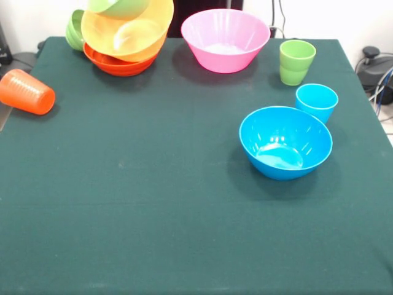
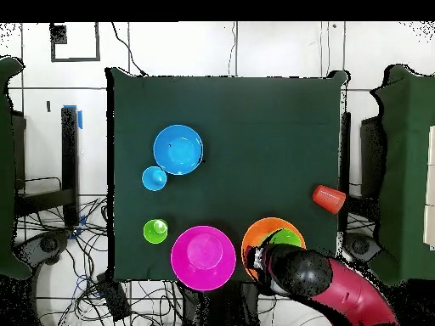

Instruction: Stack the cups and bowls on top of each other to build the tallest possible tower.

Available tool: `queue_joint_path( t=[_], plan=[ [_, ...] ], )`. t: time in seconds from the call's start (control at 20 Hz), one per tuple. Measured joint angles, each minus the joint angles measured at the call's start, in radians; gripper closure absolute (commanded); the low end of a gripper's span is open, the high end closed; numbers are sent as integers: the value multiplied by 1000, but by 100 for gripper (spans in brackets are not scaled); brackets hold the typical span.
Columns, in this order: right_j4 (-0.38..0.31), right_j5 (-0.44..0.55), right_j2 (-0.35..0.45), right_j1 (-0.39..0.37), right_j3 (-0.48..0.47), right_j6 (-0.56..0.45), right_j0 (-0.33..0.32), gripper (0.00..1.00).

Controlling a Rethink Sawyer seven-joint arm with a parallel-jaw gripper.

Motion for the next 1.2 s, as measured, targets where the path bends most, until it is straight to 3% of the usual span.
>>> queue_joint_path(
  t=[0.25,0.3,1.2],
  plan=[
    [0,-12,8,0,22,0,-7,100],
    [0,-13,10,0,25,0,-8,0],
    [-5,-13,15,3,27,0,22,0]
  ],
)
